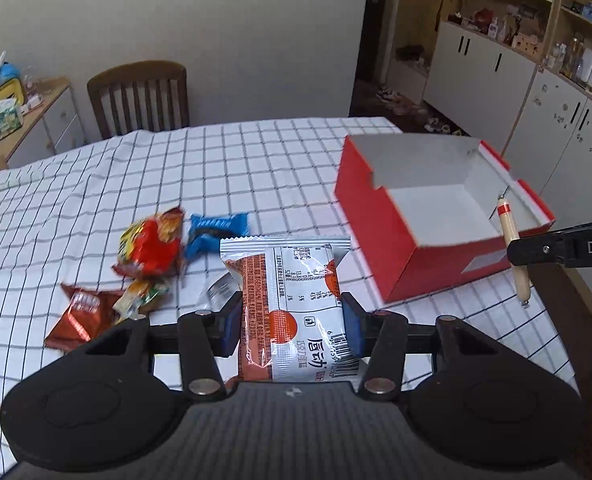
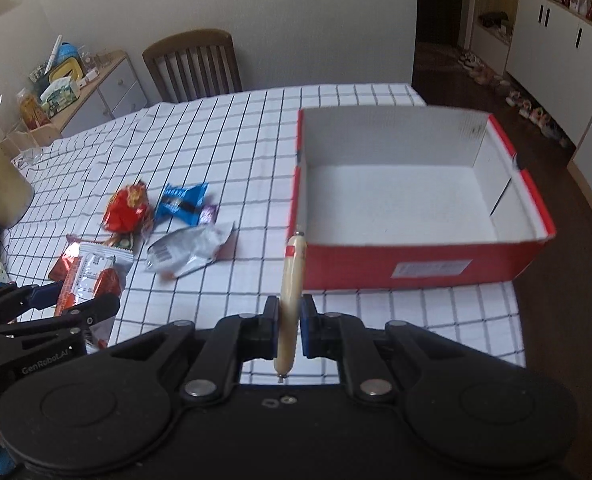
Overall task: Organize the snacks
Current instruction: 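Carry the sausage stick and bread packet with both tools over the red shoebox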
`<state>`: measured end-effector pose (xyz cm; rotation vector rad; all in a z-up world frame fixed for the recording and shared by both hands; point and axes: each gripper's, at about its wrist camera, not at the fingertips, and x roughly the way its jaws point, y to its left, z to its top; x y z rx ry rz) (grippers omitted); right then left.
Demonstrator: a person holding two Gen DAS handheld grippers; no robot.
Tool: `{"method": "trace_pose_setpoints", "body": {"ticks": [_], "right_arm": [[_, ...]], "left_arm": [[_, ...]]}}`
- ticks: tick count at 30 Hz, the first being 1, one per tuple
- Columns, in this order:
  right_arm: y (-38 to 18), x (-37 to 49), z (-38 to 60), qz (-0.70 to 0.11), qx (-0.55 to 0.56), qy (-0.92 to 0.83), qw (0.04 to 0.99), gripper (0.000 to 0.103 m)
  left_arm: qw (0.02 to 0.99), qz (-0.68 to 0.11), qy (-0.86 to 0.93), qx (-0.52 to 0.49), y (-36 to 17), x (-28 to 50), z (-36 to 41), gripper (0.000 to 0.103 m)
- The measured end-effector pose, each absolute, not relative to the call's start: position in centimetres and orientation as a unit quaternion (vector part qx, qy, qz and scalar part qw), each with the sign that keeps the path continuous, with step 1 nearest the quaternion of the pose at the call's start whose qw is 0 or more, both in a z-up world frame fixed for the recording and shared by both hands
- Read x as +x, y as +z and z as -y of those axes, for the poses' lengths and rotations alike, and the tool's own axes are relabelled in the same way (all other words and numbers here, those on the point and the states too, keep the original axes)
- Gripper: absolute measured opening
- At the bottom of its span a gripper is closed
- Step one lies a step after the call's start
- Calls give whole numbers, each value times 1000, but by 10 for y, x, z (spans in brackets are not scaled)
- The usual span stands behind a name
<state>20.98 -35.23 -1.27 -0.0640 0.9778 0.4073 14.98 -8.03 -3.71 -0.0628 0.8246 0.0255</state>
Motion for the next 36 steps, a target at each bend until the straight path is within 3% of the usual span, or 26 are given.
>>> {"method": "trace_pose_setpoints", "body": {"ticks": [18,36], "right_arm": [[10,295,422,-431,-43,190,881,8],[-10,354,465,-459,-67,182,867,8]], "left_arm": [[929,-371,-19,-9,-2,252,173,49],[900,-436,-24,-15,-43,331,228,49]]}}
